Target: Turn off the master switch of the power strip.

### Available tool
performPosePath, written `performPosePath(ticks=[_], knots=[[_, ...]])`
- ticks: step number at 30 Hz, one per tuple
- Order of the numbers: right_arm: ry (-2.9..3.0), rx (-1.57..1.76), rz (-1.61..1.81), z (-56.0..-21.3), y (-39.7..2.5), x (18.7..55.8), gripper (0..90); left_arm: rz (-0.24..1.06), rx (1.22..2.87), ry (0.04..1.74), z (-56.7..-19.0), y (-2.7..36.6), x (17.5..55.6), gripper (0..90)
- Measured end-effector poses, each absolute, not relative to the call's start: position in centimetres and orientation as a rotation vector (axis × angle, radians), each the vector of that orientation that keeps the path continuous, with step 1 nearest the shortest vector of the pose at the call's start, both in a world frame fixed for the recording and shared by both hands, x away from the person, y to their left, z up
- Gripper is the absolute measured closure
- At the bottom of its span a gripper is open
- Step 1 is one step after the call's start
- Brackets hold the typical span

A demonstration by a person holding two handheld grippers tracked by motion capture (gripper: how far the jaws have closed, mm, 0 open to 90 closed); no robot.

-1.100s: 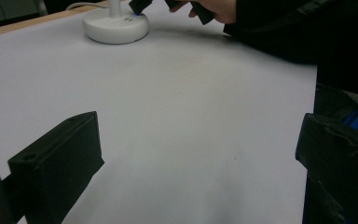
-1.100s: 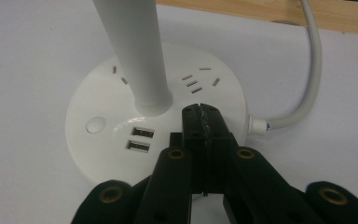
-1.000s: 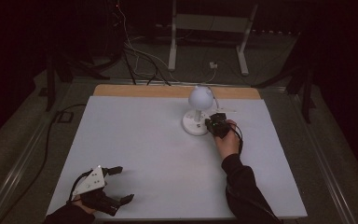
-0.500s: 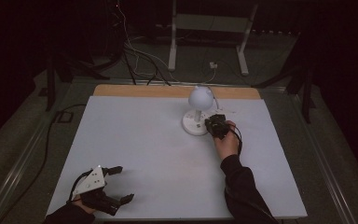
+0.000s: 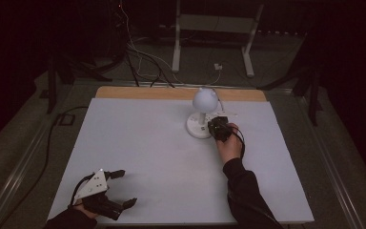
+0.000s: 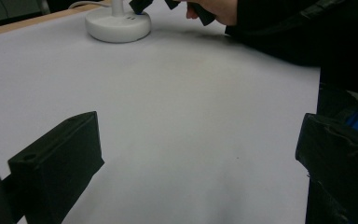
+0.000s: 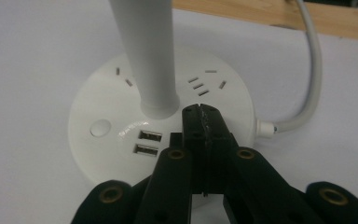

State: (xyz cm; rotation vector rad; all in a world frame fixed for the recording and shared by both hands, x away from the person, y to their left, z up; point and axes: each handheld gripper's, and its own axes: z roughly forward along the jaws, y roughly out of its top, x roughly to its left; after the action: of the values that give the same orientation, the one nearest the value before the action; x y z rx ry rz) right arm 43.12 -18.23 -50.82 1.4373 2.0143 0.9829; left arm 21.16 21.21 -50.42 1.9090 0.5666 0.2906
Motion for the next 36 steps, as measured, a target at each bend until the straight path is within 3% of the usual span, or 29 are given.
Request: performPosePath(ticks=[10, 15, 16, 17, 19, 21, 22, 23, 24, 26, 29, 34, 36], knots=[[1.975, 1.473, 1.069, -49.9, -19.3, 42.8, 87.9, 0.293, 1.909, 0.569, -50.4, 21.2, 21.2, 0.9], [1.991, 1.445, 1.11, -49.3, -19.3, 42.3, 70.8, 0.295, 1.911, 0.568, -50.4, 21.2, 21.2, 0.9], [1.991, 1.445, 1.11, -49.3, -19.3, 42.3, 70.8, 0.296, 1.911, 0.569, -50.4, 21.2, 21.2, 0.9], [2.002, 1.45, 1.139, -49.2, -19.5, 42.2, 59.6, 0.294, 1.909, 0.569, -50.4, 21.3, 21.2, 0.9], [2.01, 1.452, 1.155, -49.1, -19.5, 42.2, 55.9, 0.296, 1.911, 0.569, -50.4, 21.2, 21.2, 0.9], [2.015, 1.422, 1.182, -49.0, -19.8, 41.9, 41.5, 0.295, 1.91, 0.568, -50.4, 21.2, 21.2, 0.9], [2.015, 1.422, 1.182, -49.0, -19.8, 41.9, 41.5, 0.295, 1.91, 0.568, -50.4, 21.2, 21.2, 0.9], [2.017, 1.414, 1.205, -48.9, -19.9, 41.8, 32.1, 0.295, 1.911, 0.567, -50.4, 21.2, 21.2, 0.9], [2.017, 1.414, 1.205, -48.9, -19.9, 41.8, 32.1, 0.294, 1.911, 0.567, -50.4, 21.2, 21.1, 0.9], [2.037, 1.393, 1.251, -48.7, -20.2, 41.4, 15.2, 0.293, 1.909, 0.569, -50.4, 21.2, 21.1, 0.9], [2.047, 1.383, 1.275, -48.6, -20.3, 41.1, 13.5, 0.294, 1.906, 0.568, -50.3, 21.2, 21.2, 0.9], [2.135, 1.345, 1.322, -48.2, -20.4, 40.7, 0.8, 0.294, 1.907, 0.568, -50.3, 21.1, 21.3, 0.9], [2.144, 1.303, 1.307, -47.9, -20.3, 40.4, 0.7, 0.295, 1.91, 0.568, -50.4, 21.1, 21.3, 0.9]])
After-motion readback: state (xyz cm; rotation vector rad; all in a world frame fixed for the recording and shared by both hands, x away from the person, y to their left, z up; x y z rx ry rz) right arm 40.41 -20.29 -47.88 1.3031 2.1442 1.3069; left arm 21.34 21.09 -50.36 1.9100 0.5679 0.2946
